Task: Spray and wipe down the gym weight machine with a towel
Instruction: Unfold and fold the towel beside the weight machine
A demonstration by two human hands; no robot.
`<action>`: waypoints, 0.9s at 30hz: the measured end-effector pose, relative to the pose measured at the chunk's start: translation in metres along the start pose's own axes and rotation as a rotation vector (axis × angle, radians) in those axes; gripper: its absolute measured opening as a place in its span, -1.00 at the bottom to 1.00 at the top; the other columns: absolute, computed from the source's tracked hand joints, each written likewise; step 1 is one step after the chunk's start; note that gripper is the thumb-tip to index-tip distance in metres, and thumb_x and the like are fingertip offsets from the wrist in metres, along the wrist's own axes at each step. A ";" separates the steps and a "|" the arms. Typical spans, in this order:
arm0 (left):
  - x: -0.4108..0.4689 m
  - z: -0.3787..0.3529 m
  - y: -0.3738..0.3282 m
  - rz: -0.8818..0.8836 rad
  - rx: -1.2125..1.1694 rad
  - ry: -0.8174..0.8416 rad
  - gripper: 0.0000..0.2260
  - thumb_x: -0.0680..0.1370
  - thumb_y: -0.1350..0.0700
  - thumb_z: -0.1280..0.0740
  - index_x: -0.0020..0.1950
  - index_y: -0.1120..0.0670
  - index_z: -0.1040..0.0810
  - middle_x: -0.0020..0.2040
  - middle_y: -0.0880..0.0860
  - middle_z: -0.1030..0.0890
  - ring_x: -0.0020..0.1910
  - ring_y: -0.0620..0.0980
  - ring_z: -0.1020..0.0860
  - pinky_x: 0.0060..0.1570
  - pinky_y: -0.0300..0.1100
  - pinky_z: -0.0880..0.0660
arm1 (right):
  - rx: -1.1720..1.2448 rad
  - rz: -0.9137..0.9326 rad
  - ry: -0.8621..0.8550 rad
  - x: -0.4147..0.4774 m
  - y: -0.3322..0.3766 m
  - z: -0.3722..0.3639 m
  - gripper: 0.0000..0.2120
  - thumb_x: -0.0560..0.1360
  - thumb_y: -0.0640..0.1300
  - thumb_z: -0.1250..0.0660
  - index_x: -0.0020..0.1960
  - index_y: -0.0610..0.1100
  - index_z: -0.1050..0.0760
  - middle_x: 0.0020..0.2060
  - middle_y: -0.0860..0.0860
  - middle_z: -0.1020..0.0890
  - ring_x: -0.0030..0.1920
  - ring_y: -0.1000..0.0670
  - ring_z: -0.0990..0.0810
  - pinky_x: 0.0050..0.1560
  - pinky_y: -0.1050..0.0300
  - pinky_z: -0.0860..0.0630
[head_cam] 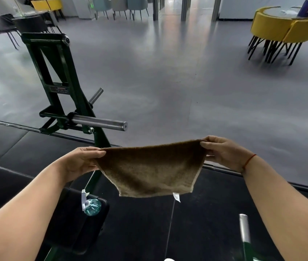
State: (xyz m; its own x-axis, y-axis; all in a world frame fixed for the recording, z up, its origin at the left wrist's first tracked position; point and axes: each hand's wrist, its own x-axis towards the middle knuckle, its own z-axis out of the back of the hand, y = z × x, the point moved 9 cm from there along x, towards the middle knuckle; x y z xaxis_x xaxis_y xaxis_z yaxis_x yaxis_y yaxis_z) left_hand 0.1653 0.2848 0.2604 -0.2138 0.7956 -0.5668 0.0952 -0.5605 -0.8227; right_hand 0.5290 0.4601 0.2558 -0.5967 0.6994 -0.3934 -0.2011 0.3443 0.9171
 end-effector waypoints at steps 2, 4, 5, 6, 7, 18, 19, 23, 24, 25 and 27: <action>-0.001 -0.005 -0.006 -0.013 -0.127 -0.037 -0.75 0.47 0.12 -0.49 0.04 0.26 -0.64 -0.21 0.15 -0.64 -0.25 0.02 -0.66 -0.17 -0.17 -0.64 | -0.039 0.034 -0.157 0.009 0.005 0.007 -0.98 0.62 -0.26 -0.29 0.03 -0.19 -0.50 -0.05 -0.17 -0.60 -0.07 -0.06 -0.61 0.00 0.06 -0.63; 0.003 -0.009 -0.004 0.051 -0.173 -0.180 -0.92 0.59 0.20 -0.35 -0.06 0.19 -0.58 -0.35 0.06 -0.63 -0.35 0.00 -0.59 -0.21 -0.14 -0.59 | -0.196 0.088 -0.351 0.013 0.012 0.009 -0.96 0.61 -0.25 -0.33 -0.02 -0.17 -0.53 -0.07 -0.21 -0.60 -0.10 -0.09 -0.60 -0.12 0.05 -0.66; 0.005 -0.014 -0.001 0.089 -0.182 -0.229 -0.90 0.61 0.22 -0.33 -0.10 0.16 -0.58 -0.38 0.05 -0.61 -0.35 0.00 -0.54 -0.23 -0.14 -0.58 | -0.210 0.104 -0.420 0.014 0.013 0.006 -0.95 0.59 -0.24 -0.37 -0.06 -0.16 -0.54 -0.09 -0.21 -0.61 -0.11 -0.11 -0.60 -0.12 -0.01 -0.67; 0.007 -0.022 0.002 0.117 -0.211 -0.245 -0.90 0.60 0.23 -0.33 -0.10 0.16 -0.59 -0.37 0.06 -0.60 -0.35 -0.01 -0.50 -0.28 -0.16 -0.59 | -0.215 0.113 -0.468 0.015 0.012 0.000 -0.93 0.57 -0.23 -0.40 -0.09 -0.15 -0.56 -0.11 -0.20 -0.63 -0.12 -0.14 -0.61 -0.10 -0.10 -0.68; 0.007 -0.033 0.003 0.138 -0.247 -0.236 -0.91 0.60 0.24 -0.33 -0.07 0.17 -0.61 -0.34 0.08 -0.59 -0.36 -0.02 -0.47 -0.35 -0.21 -0.60 | -0.207 0.125 -0.500 0.015 0.009 -0.008 -0.93 0.55 -0.21 -0.43 -0.10 -0.14 -0.57 -0.13 -0.18 -0.65 -0.12 -0.16 -0.63 -0.08 -0.16 -0.68; -0.011 -0.129 -0.001 0.046 0.045 -0.132 -0.90 0.58 0.21 -0.42 -0.12 0.18 -0.67 -0.32 0.09 -0.65 -0.46 -0.08 -0.60 -0.40 -0.32 -0.51 | -0.335 0.210 -0.340 0.002 -0.006 -0.110 -0.86 0.41 -0.16 -0.57 -0.20 0.02 -0.64 -0.27 0.04 -0.71 -0.18 0.01 -0.71 -0.05 -0.11 -0.67; -0.013 -0.134 0.000 0.048 0.068 -0.107 -0.87 0.58 0.19 -0.42 -0.16 0.14 -0.67 -0.31 0.08 -0.66 -0.43 -0.07 -0.62 -0.31 -0.28 -0.53 | -0.352 0.216 -0.327 0.001 -0.008 -0.114 -0.86 0.40 -0.14 -0.57 -0.20 0.03 -0.63 -0.26 0.04 -0.72 -0.17 0.02 -0.71 -0.05 -0.10 -0.67; -0.018 -0.146 0.006 0.080 0.157 -0.024 -0.84 0.61 0.12 -0.40 -0.17 0.08 -0.64 -0.28 0.01 -0.71 -0.25 -0.04 -0.68 0.22 0.01 -0.41 | -0.356 0.215 -0.274 -0.004 -0.017 -0.121 -0.87 0.43 -0.13 -0.56 -0.15 0.06 -0.64 -0.21 0.02 -0.72 -0.13 0.02 -0.71 -0.03 -0.08 -0.68; -0.019 -0.147 0.007 0.092 0.165 -0.014 -0.85 0.62 0.12 -0.38 -0.14 0.09 -0.63 -0.27 0.00 -0.72 -0.24 -0.05 -0.69 0.27 0.04 -0.37 | -0.350 0.214 -0.269 -0.006 -0.018 -0.121 -0.87 0.44 -0.15 -0.55 -0.15 0.05 -0.64 -0.20 0.01 -0.72 -0.12 0.01 -0.72 -0.03 -0.08 -0.68; -0.020 -0.148 0.009 0.104 0.171 -0.008 -0.85 0.62 0.14 -0.36 -0.12 0.11 -0.63 -0.26 0.00 -0.72 -0.23 -0.06 -0.70 0.29 0.05 -0.34 | -0.345 0.210 -0.266 -0.008 -0.020 -0.122 -0.87 0.45 -0.17 -0.53 -0.14 0.04 -0.65 -0.19 0.01 -0.73 -0.12 0.00 -0.72 -0.02 -0.07 -0.68; -0.022 -0.150 0.011 0.129 0.179 0.001 -0.84 0.63 0.16 -0.33 -0.12 0.12 -0.64 -0.26 -0.01 -0.72 -0.25 -0.08 -0.70 0.29 0.05 -0.29 | -0.353 0.205 -0.236 -0.012 -0.021 -0.125 -0.88 0.49 -0.22 -0.49 -0.09 -0.01 -0.67 -0.15 0.00 -0.72 -0.09 0.00 -0.71 0.00 -0.05 -0.68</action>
State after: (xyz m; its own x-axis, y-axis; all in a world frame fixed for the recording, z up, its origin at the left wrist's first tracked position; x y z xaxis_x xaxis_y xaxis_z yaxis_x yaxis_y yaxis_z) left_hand 0.3165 0.2961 0.2574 -0.2100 0.7149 -0.6669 -0.0526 -0.6894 -0.7224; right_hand 0.4432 0.3664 0.2494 -0.4674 0.8678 -0.1685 -0.3742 -0.0216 0.9271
